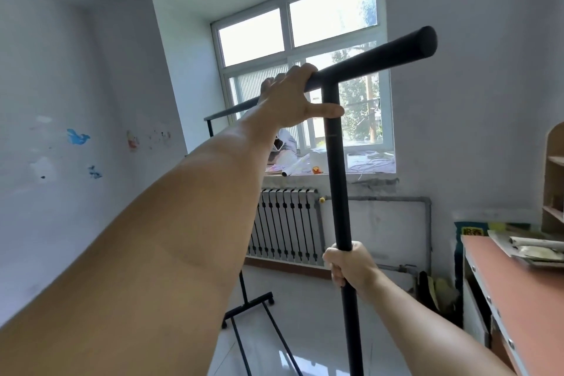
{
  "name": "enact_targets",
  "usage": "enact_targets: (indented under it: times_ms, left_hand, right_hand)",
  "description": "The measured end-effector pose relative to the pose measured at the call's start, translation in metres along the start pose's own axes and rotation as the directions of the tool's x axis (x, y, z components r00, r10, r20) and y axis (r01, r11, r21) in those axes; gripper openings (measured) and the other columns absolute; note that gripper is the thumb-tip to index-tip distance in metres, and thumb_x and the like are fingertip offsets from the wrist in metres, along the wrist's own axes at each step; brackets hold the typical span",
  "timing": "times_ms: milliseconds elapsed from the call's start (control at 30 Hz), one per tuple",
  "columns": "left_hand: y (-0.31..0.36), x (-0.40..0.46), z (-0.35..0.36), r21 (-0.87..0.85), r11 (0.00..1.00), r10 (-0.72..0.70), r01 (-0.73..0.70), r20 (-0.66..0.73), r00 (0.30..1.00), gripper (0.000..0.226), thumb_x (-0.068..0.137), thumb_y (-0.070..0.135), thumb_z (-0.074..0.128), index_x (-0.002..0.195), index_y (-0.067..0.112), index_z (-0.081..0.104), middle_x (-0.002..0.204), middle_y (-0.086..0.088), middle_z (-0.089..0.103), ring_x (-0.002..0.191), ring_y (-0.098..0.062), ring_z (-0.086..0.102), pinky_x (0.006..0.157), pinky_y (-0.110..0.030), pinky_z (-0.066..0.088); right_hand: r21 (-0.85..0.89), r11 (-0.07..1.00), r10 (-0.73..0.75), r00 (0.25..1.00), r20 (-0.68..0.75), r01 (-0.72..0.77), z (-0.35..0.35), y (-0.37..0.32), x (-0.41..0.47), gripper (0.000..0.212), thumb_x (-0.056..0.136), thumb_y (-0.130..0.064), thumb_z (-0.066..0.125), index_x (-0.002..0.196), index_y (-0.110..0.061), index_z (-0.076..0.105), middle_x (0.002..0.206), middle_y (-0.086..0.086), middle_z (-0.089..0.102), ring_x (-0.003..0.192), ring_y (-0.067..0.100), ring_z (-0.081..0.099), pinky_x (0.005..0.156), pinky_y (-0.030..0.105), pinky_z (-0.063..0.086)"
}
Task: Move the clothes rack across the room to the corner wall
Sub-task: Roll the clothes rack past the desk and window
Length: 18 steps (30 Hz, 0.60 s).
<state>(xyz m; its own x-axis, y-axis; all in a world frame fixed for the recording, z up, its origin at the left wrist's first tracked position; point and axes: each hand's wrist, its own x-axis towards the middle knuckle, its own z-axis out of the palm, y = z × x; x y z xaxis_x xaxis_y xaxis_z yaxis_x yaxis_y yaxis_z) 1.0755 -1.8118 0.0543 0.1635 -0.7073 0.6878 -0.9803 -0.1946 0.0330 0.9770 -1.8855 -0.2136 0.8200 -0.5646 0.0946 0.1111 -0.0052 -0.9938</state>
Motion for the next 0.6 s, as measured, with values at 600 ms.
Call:
enact_targets:
  times_ms: [600]
  left_hand:
    - [-0.094,0.17,0.148,0.002,1.0,0.007,-0.008,0.062,0.998,0.065,0.064,0.073,0.057,0.103,0.022,0.044,0.107,0.003,0.046,0.093,-0.014,0.043,0.103,-0.047,0.023]
  right_hand:
    - [0.032,0.999,0.019,0.994,0.111,-0.023,-0.098,0.017,0.223,0.042,0.073,0.003,0.054,0.04,-0.021,0.044,0.042,-0.001,0.04,0.036,0.013,0.033,0.039,0.023,0.034]
